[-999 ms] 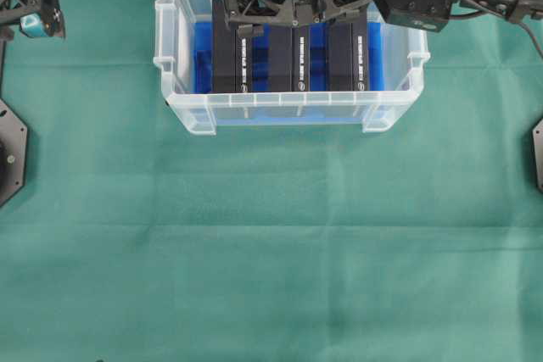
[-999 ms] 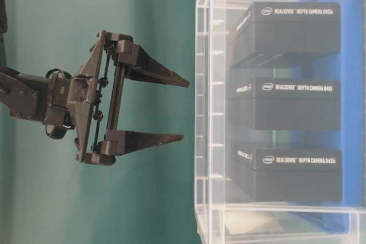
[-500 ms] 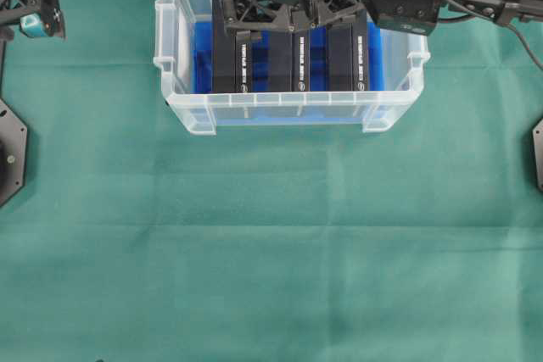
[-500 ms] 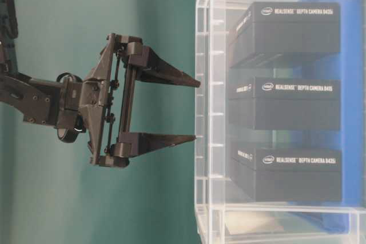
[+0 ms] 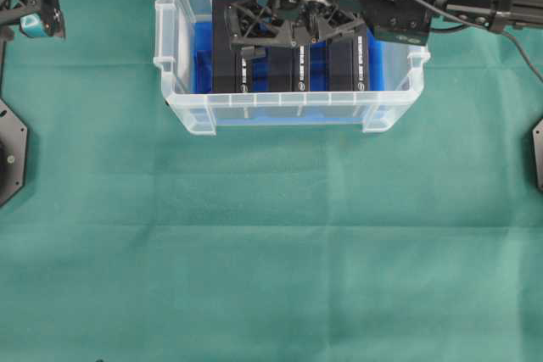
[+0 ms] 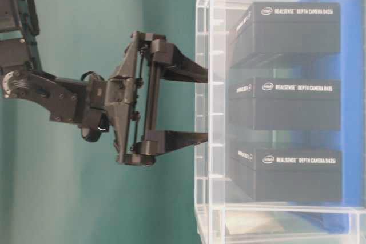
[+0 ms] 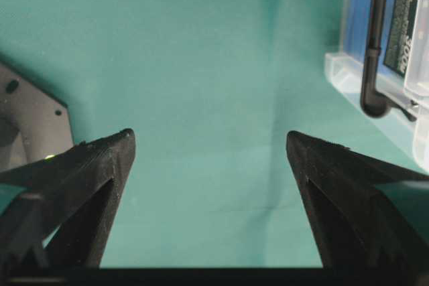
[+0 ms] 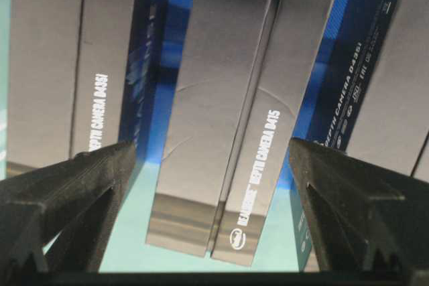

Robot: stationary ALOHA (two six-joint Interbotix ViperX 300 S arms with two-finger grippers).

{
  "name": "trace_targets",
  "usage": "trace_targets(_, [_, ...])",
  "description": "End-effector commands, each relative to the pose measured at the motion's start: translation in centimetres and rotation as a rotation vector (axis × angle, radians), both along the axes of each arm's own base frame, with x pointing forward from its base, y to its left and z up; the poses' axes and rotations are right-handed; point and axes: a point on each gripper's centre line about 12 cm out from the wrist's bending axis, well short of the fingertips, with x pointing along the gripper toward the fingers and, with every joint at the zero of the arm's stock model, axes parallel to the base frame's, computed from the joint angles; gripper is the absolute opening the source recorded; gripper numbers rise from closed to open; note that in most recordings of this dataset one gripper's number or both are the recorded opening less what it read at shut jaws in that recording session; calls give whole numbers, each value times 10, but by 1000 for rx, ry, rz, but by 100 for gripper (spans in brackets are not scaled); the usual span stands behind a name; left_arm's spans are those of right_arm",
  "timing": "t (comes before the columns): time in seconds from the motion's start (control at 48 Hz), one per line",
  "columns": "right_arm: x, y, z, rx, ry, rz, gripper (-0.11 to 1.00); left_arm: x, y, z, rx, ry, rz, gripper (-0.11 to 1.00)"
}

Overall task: Take out the box from the case.
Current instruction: 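Lower the right gripper around the middle black box pair and close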

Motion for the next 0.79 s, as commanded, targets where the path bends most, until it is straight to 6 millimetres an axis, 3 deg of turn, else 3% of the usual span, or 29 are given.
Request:
trace_targets(0.0, [-1, -2, 10, -6, -36, -4, 94, 0, 1, 7, 13, -21, 2, 99])
trace_targets(0.77, [-2, -14, -13, 1, -10, -20, 94, 0, 1, 7, 17, -20, -3, 99])
